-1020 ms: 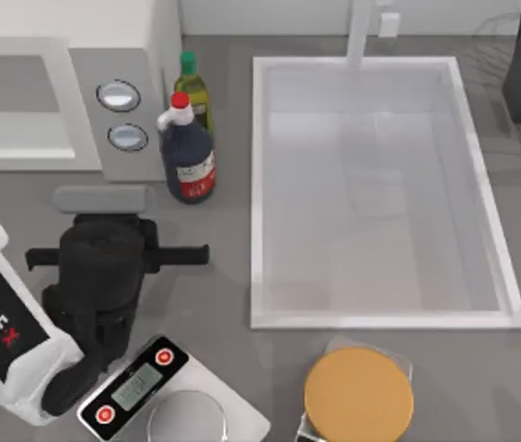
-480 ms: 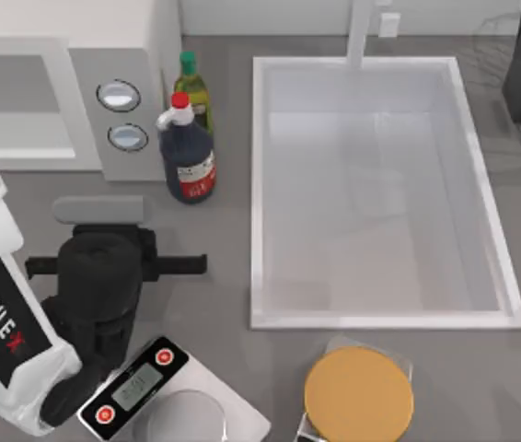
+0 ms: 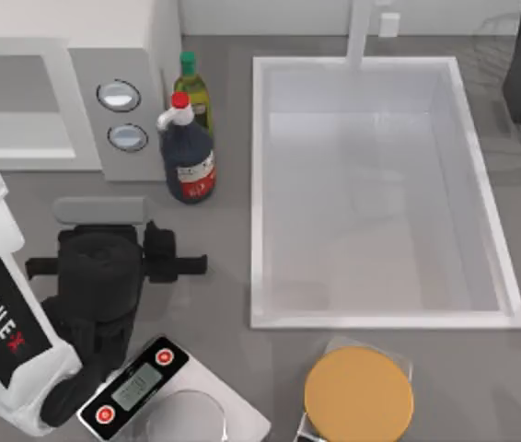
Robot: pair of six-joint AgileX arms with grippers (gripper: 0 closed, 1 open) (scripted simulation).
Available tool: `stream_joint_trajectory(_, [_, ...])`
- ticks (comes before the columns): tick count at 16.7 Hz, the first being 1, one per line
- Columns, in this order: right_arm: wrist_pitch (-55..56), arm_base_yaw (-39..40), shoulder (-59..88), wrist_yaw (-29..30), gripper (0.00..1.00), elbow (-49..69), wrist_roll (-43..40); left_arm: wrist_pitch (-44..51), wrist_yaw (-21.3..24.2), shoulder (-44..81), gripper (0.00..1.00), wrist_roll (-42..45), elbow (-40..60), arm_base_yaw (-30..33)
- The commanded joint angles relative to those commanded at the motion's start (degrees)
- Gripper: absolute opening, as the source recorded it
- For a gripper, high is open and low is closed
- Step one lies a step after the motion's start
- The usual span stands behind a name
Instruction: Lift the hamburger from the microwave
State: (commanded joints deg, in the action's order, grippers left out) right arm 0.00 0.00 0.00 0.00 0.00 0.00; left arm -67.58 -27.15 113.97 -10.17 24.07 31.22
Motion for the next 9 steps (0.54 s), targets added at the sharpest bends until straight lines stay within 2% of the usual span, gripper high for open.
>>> stream_joint_trajectory(3, [0.00, 0.00, 0.00, 0.00, 1.00, 0.00, 0.00, 0.00, 0.00, 0.00, 0.98, 0.00, 0.00, 0.00])
stream_joint_trajectory(9, [0.00, 0.00, 0.00, 0.00, 1.00, 0.00, 0.00, 0.00, 0.00, 0.00, 1.00, 0.00, 0.00, 0.00])
